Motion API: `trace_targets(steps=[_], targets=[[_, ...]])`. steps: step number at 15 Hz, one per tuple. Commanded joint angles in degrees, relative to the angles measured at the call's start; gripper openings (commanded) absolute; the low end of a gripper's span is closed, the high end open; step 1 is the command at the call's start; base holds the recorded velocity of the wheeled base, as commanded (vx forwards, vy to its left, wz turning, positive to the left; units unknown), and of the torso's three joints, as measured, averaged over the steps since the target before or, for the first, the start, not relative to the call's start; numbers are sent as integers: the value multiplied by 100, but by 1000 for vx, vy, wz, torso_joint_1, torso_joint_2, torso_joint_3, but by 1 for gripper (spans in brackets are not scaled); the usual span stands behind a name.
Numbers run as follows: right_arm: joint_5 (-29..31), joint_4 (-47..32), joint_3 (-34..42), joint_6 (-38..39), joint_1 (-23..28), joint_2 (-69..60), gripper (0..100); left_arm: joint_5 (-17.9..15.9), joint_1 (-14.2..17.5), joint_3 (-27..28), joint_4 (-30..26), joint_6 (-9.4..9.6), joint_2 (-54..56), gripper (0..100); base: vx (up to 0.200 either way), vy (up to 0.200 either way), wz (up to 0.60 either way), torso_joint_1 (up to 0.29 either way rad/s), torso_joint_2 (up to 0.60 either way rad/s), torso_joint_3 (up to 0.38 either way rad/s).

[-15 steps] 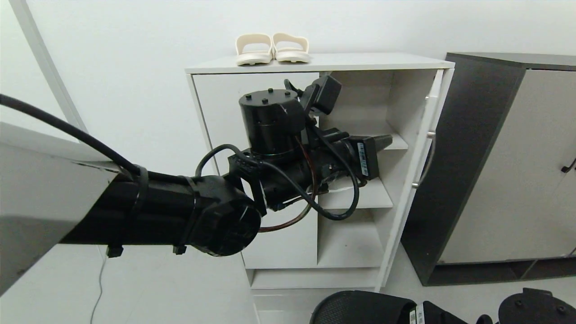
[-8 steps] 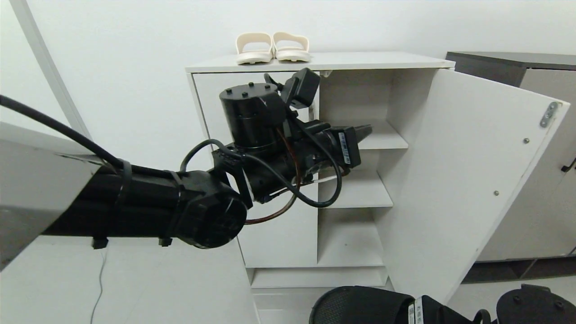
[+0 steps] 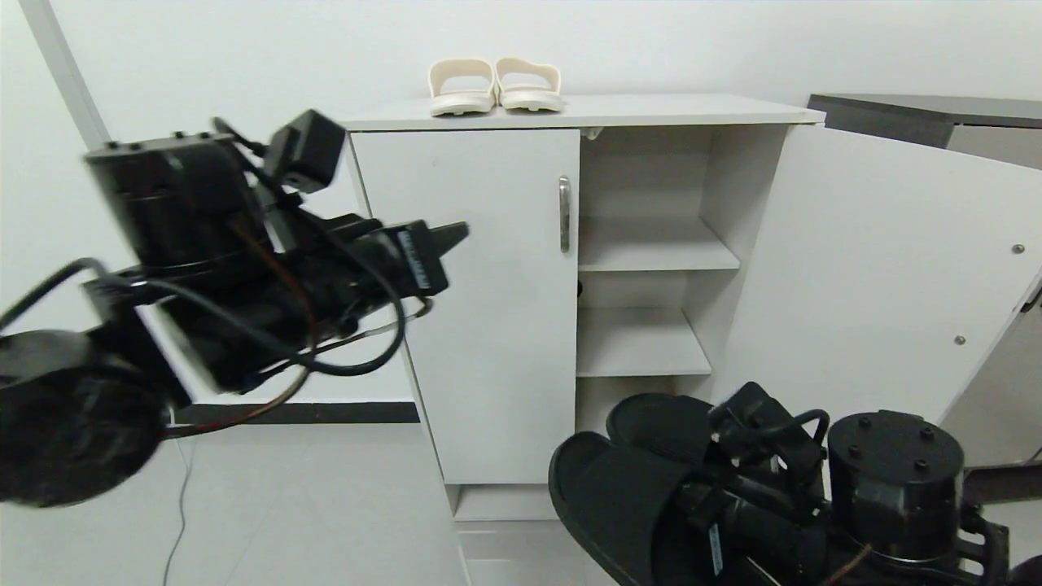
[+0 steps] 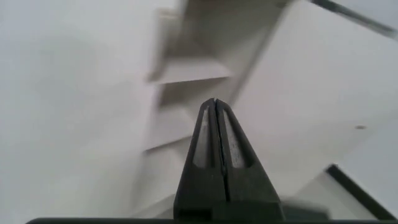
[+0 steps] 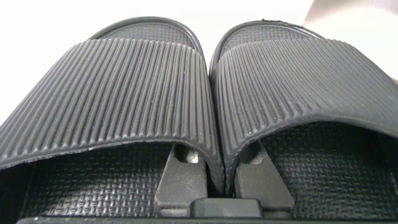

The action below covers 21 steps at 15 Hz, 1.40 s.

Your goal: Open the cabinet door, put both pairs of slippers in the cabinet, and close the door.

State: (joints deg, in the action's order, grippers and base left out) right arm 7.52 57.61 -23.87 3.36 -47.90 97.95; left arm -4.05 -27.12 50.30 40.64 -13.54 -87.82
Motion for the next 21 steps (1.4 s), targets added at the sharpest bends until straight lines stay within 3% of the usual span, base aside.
trace_targets(steps=[1,3,4,7,8,11,14,17,20,21], targets=[[390,-4,-443,147,52,576,0,475,1359,-1497,-1102,282,2454,0,0,0,0,0,0,0],[777,-4,-672,173,96,787,0,475,2159,-1725,-2008,282,3517,0,0,0,0,0,0,0],[918,-4,-768,173,131,840,0,475,2704,-1743,-2588,282,4133,0,0,0,0,0,0,0],[944,-4,-768,173,149,840,0,484,3319,-1857,-3748,291,5381,0,0,0,0,0,0,0],[944,-4,-768,173,149,840,0,484,3380,-1945,-4056,291,5750,0,0,0,0,0,0,0],[944,-4,-751,173,140,840,0,422,3345,-2323,-4284,344,6374,0,0,0,0,0,0,0],[944,4,-733,173,131,831,0,-360,3266,-2543,-4328,300,6550,0,0,0,0,0,0,0],[944,4,-724,173,123,840,0,-1722,3117,-2507,-5128,238,6892,0,0,0,0,0,0,0],[935,4,-680,173,123,848,0,-2135,2835,-2630,-5400,221,7306,0,0,0,0,0,0,0],[935,4,-672,173,123,857,0,-2162,2449,-2692,-5576,194,7596,0,0,0,0,0,0,0]])
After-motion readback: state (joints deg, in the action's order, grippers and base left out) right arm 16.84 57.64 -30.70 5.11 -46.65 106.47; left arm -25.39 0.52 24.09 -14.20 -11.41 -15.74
